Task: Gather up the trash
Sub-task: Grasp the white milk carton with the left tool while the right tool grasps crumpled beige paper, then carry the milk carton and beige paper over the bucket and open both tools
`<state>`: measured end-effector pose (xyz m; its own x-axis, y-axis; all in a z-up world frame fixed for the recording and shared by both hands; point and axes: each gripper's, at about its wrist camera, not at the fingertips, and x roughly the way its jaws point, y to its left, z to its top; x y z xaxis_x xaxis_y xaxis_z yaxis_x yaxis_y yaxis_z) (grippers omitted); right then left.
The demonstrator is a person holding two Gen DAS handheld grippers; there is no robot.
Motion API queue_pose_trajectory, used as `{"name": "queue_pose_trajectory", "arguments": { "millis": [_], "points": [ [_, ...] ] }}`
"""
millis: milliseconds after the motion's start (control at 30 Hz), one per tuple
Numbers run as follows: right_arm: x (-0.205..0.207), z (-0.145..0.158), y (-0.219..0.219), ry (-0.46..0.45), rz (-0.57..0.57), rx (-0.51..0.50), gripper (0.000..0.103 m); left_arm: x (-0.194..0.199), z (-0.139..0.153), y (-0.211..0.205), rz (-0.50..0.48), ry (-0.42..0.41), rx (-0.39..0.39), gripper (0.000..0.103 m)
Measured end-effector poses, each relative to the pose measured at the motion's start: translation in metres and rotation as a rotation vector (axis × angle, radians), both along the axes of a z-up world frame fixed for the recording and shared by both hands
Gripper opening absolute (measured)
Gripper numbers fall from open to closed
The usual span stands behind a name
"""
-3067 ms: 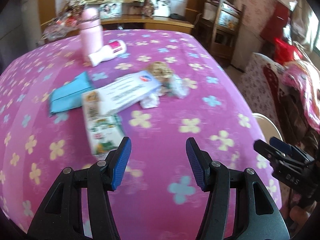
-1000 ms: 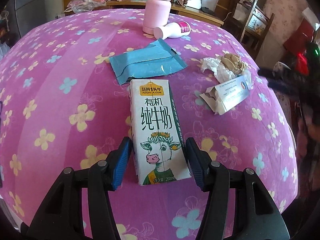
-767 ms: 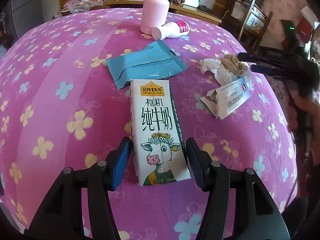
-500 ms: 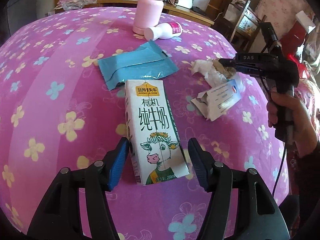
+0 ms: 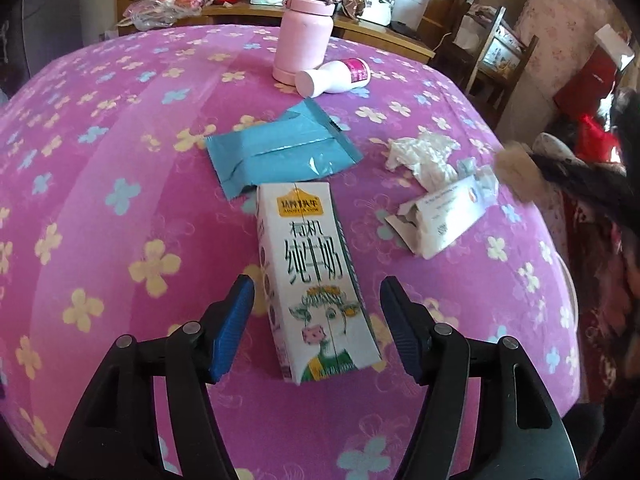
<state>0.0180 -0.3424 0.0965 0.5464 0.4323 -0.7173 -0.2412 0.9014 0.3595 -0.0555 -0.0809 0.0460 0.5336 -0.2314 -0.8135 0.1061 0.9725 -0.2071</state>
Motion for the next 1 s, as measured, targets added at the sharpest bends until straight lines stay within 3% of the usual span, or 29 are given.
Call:
{"name": "queue_pose_trajectory", "arguments": {
  "millis": [133,300,367,400,433,500,700,767,800,1000],
  "points": [
    [-0.040,-0.017,0.003,0.032,0.026,-0.037,0.018,0.010,-0.004,-0.007,0.011,-0.002,0.017,0.064],
    [-0.062,-0.055,-0.005,0.108,-0.009,-0.038,0.018,0.020,-0.013,-0.013,0.041,0.018,0.073,0.064],
    [-0.064,-0.064,-0.005,0.127,-0.014,-0.045,0.027,0.021,-0.015,-0.011,0.048,0.022,0.054,0.064],
    [-0.066,-0.065,-0.005,0.127,-0.014,-0.049,0.045,0.022,-0.017,-0.009,0.050,0.028,0.043,0.064],
    [-0.067,-0.066,-0.004,0.121,-0.017,-0.060,0.054,0.021,-0.017,-0.009,0.049,0.034,0.036,0.063],
    [-0.071,-0.064,-0.001,0.095,-0.018,-0.090,0.054,0.020,-0.018,-0.008,0.053,0.036,0.036,0.056],
    [-0.074,-0.068,0.010,0.076,0.021,-0.122,0.054,0.007,-0.013,-0.010,0.032,0.028,0.021,0.056],
    [-0.075,-0.072,0.013,0.073,0.020,-0.140,0.047,-0.001,-0.009,-0.011,0.029,0.010,0.028,0.056],
    [-0.077,-0.074,0.013,0.081,0.020,-0.143,0.028,-0.004,-0.006,-0.012,0.027,0.002,0.031,0.056],
    [-0.093,-0.058,0.010,0.033,0.011,-0.109,0.027,-0.025,0.008,-0.027,-0.002,-0.042,0.038,0.056]
  ]
}}
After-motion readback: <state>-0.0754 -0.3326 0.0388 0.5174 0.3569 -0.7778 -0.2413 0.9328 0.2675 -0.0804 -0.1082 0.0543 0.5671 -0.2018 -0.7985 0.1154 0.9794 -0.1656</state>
